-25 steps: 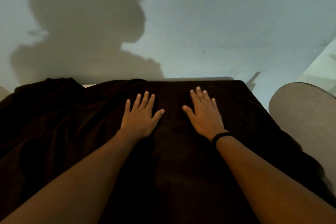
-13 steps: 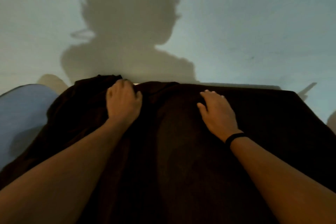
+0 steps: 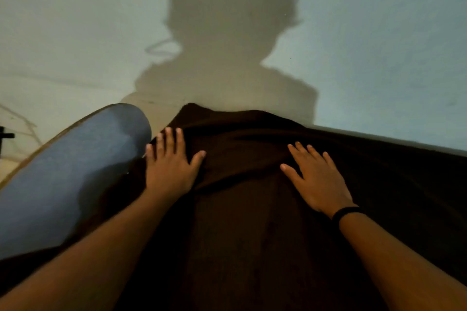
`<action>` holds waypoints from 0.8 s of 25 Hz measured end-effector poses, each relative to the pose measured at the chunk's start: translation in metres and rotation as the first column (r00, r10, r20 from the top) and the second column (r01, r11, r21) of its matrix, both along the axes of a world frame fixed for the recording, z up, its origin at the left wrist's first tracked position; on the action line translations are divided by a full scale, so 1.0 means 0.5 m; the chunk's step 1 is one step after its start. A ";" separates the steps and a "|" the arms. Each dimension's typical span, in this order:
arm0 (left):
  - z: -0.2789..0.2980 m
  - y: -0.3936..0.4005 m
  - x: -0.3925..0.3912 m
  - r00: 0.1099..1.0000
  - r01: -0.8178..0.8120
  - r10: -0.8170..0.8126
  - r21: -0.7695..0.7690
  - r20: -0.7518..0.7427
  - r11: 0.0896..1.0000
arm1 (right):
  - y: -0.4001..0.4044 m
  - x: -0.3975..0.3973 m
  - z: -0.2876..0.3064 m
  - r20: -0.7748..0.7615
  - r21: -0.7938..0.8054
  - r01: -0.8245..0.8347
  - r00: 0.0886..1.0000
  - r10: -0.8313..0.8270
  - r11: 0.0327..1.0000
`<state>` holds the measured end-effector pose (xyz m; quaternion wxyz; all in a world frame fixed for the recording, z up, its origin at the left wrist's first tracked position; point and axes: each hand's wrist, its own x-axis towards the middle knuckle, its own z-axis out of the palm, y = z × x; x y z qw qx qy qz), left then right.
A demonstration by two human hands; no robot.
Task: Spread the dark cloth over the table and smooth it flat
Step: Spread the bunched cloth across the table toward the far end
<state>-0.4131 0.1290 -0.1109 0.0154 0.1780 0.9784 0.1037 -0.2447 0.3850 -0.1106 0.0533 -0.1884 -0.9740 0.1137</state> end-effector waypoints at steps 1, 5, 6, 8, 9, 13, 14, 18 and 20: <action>-0.009 0.002 0.025 0.997 0.073 -0.072 0.010 -0.027 0.997 | -0.002 0.001 0.002 0.008 -0.003 -0.005 1.000 0.005 1.000; -0.017 -0.006 0.034 0.984 0.174 -0.173 -0.029 0.030 0.984 | -0.003 0.009 -0.006 0.024 0.004 -0.044 0.999 0.044 0.999; -0.012 -0.008 0.022 0.986 0.161 -0.160 -0.022 0.041 0.987 | -0.005 0.011 -0.004 0.025 0.006 -0.047 0.999 0.046 0.999; 0.008 -0.011 -0.013 0.993 0.077 -0.077 0.006 0.086 0.997 | -0.006 0.007 0.004 0.045 0.002 -0.042 0.998 0.042 0.999; 0.020 -0.010 -0.026 0.993 0.030 -0.030 0.000 0.114 1.000 | -0.007 0.005 0.010 0.054 -0.002 -0.038 0.998 0.039 0.999; 0.065 0.008 -0.034 0.950 -0.027 -0.043 -0.218 -0.308 0.976 | -0.039 0.001 0.053 -0.281 -0.065 -0.110 0.956 0.087 0.992; 0.071 0.018 -0.036 0.913 0.003 -0.078 -0.184 -0.401 0.983 | -0.043 -0.005 0.065 -0.393 -0.019 -0.097 0.916 0.082 0.995; 0.047 0.066 -0.079 0.961 0.255 -0.235 0.138 -0.144 0.957 | 0.027 -0.043 0.084 -0.335 -0.037 0.134 0.932 -0.138 0.990; 0.022 0.070 -0.115 0.963 0.255 -0.260 0.075 0.070 0.964 | 0.063 -0.045 0.053 0.040 -0.064 0.108 0.994 -0.105 0.992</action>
